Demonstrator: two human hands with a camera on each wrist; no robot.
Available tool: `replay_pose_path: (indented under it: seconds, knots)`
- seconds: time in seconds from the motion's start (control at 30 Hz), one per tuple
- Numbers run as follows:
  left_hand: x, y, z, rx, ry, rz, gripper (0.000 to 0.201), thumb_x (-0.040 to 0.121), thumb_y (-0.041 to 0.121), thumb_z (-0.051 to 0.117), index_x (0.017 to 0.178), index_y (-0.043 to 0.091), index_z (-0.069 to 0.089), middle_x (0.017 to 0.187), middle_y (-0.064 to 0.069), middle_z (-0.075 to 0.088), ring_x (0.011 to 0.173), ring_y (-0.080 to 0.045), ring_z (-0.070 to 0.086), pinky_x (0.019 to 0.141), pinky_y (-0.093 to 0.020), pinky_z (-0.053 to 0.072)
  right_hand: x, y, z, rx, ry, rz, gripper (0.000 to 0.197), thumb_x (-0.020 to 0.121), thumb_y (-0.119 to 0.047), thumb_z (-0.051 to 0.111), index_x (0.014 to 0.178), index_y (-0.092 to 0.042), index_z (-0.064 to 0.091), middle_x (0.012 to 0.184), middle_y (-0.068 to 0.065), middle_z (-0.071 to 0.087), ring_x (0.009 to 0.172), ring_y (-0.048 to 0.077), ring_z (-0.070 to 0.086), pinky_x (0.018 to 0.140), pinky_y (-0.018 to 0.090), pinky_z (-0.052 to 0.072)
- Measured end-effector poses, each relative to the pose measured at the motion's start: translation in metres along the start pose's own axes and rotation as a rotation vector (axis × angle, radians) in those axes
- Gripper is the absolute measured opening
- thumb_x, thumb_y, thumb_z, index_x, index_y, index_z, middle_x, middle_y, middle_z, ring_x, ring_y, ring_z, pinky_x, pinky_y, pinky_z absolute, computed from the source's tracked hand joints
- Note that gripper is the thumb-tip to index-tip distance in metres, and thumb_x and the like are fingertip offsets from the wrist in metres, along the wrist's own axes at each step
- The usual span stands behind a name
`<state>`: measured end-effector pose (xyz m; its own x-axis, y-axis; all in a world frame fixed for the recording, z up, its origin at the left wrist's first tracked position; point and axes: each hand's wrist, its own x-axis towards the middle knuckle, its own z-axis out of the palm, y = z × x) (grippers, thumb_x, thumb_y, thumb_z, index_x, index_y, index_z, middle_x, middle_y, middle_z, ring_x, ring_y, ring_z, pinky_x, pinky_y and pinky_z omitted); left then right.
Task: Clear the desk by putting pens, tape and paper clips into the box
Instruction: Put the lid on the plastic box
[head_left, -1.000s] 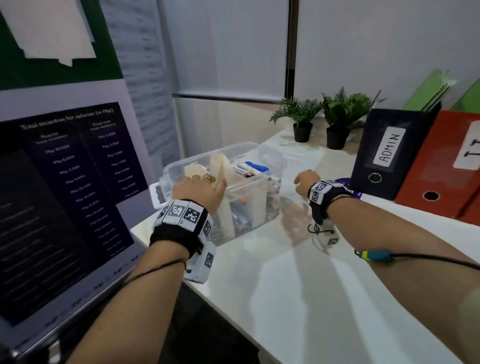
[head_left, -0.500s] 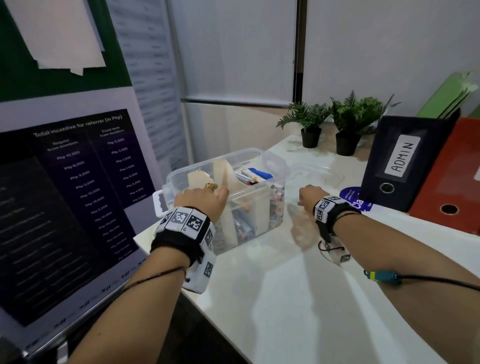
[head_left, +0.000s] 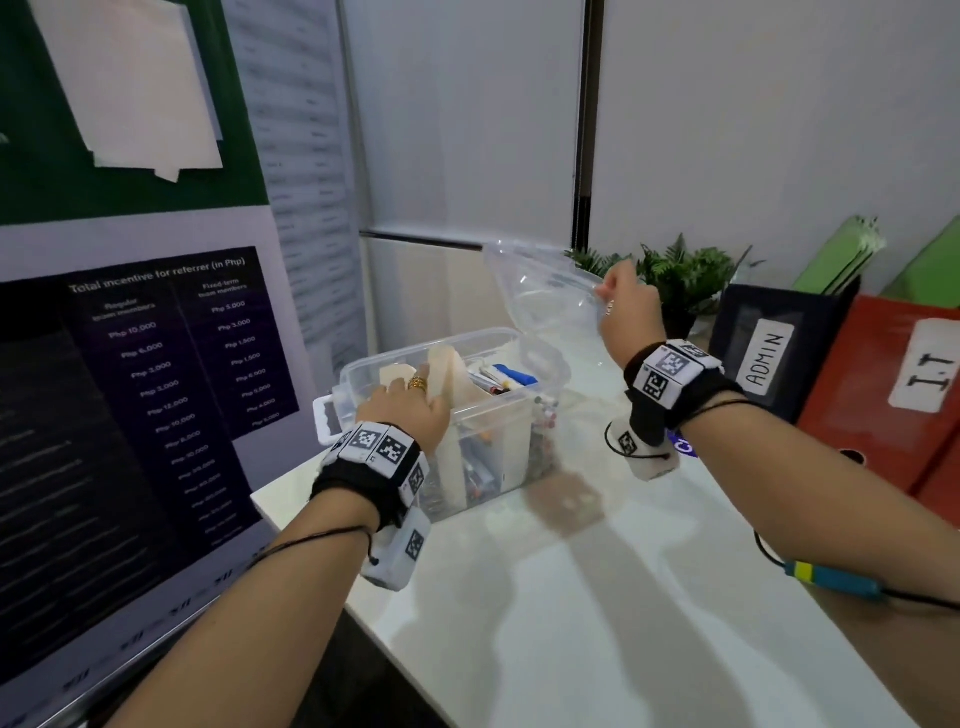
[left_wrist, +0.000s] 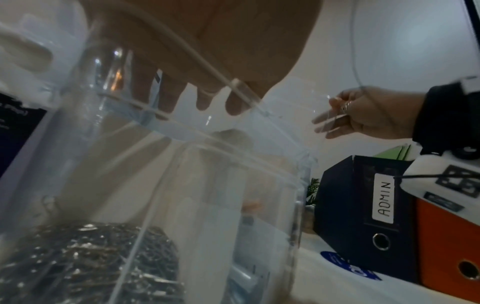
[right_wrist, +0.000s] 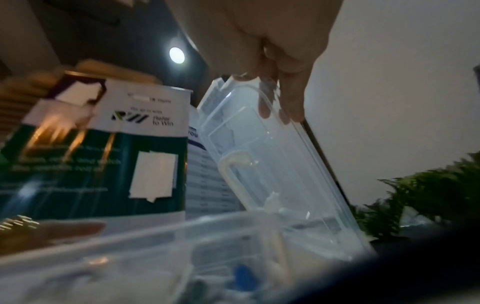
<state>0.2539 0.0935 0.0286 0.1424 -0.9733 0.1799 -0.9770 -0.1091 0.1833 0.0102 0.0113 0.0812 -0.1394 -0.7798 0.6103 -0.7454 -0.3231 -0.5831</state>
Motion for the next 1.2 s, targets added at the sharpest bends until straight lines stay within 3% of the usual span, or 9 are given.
replay_pose_path:
  seconds: [0.17, 0.27, 0.43, 0.6, 0.77, 0.83, 0.93, 1.07, 1.2]
  knots:
    - [0.012, 0.009, -0.001, -0.195, 0.046, -0.047, 0.071, 0.092, 0.037, 0.038, 0.151, 0.021, 0.001, 0.154, -0.016, 0.019, 0.139, -0.036, 0.023, 0.114, -0.047, 0.023, -0.018, -0.039, -0.011, 0.276, 0.118, -0.024, 0.018, 0.091, 0.01, 0.039, 0.094, -0.007, 0.043, 0.093, 0.002, 0.051, 0.087, 0.008, 0.049, 0.059, -0.001, 0.037]
    - [0.015, 0.007, -0.013, -0.438, 0.138, -0.155, 0.077, 0.094, 0.032, 0.047, 0.151, 0.02, -0.003, 0.156, -0.021, 0.004, 0.143, -0.038, 0.011, 0.115, -0.046, 0.013, -0.023, -0.05, -0.016, 0.399, 0.139, 0.009, 0.023, 0.091, 0.012, 0.036, 0.091, -0.011, 0.038, 0.091, 0.0, 0.05, 0.076, 0.003, 0.048, 0.052, -0.005, 0.035]
    - [0.023, -0.004, -0.033, -0.573, 0.257, -0.19, 0.073, 0.095, 0.039, 0.045, 0.151, 0.026, 0.0, 0.156, -0.021, 0.003, 0.142, -0.042, 0.01, 0.114, -0.052, 0.015, -0.018, -0.06, -0.019, 0.605, 0.2, 0.119, 0.036, 0.082, 0.018, 0.033, 0.082, -0.018, 0.038, 0.079, -0.012, 0.045, 0.072, 0.002, 0.05, 0.065, 0.019, 0.048]
    - [0.033, -0.013, -0.047, -0.744, 0.311, -0.261, 0.072, 0.096, 0.044, 0.04, 0.15, 0.027, -0.006, 0.156, -0.02, 0.003, 0.142, -0.042, 0.015, 0.115, -0.055, 0.015, -0.019, -0.06, -0.011, 0.941, -0.026, 0.441, 0.015, 0.1, -0.005, 0.03, 0.104, -0.008, 0.044, 0.082, 0.002, 0.057, 0.067, 0.012, 0.061, 0.062, 0.03, 0.055]
    - [0.034, -0.031, -0.043, -0.811, 0.216, -0.289, 0.071, 0.098, 0.041, 0.036, 0.15, 0.017, -0.005, 0.15, -0.02, 0.028, 0.132, -0.038, 0.038, 0.11, -0.051, 0.031, -0.029, -0.041, 0.001, 1.047, -0.276, 0.674, 0.039, 0.1, -0.001, 0.021, 0.136, 0.012, 0.026, 0.116, 0.026, 0.059, 0.106, 0.04, 0.061, 0.067, 0.036, 0.057]
    - [0.034, -0.032, -0.042, -0.736, 0.221, -0.287, 0.06, 0.097, 0.028, 0.042, 0.147, 0.007, 0.015, 0.131, -0.023, 0.05, 0.116, -0.038, 0.053, 0.097, -0.044, 0.045, -0.026, -0.035, 0.004, 1.011, -0.324, 0.703, 0.039, 0.102, -0.006, 0.02, 0.137, 0.009, 0.026, 0.112, 0.026, 0.06, 0.101, 0.04, 0.062, 0.055, 0.03, 0.056]
    - [0.035, -0.031, -0.044, -0.554, 0.194, -0.334, 0.04, 0.094, 0.017, 0.045, 0.128, -0.003, 0.041, 0.125, -0.024, 0.053, 0.113, -0.038, 0.053, 0.087, -0.037, 0.043, -0.017, -0.022, 0.009, 0.663, -0.343, 0.674, 0.031, 0.099, -0.019, 0.03, 0.122, -0.003, 0.044, 0.082, 0.017, 0.059, 0.069, 0.03, 0.059, 0.051, 0.03, 0.05]
    - [0.031, -0.031, -0.039, -0.304, 0.077, -0.319, 0.036, 0.094, 0.017, 0.042, 0.118, -0.007, 0.053, 0.122, -0.022, 0.057, 0.111, -0.036, 0.055, 0.083, -0.034, 0.043, -0.011, 0.005, 0.019, -0.093, -0.488, 0.407, 0.055, 0.098, -0.04, 0.038, 0.124, 0.007, 0.05, 0.123, 0.023, 0.054, 0.111, 0.039, 0.054, 0.09, 0.039, 0.048]
    - [0.031, -0.037, -0.026, -0.237, 0.052, -0.335, 0.035, 0.09, 0.021, 0.042, 0.114, -0.001, 0.054, 0.121, -0.022, 0.056, 0.107, -0.038, 0.054, 0.083, -0.035, 0.042, -0.009, 0.018, 0.038, -0.103, -0.539, 0.422, 0.046, 0.093, -0.045, 0.046, 0.082, -0.001, 0.053, 0.099, 0.019, 0.048, 0.09, 0.03, 0.049, 0.076, 0.033, 0.039]
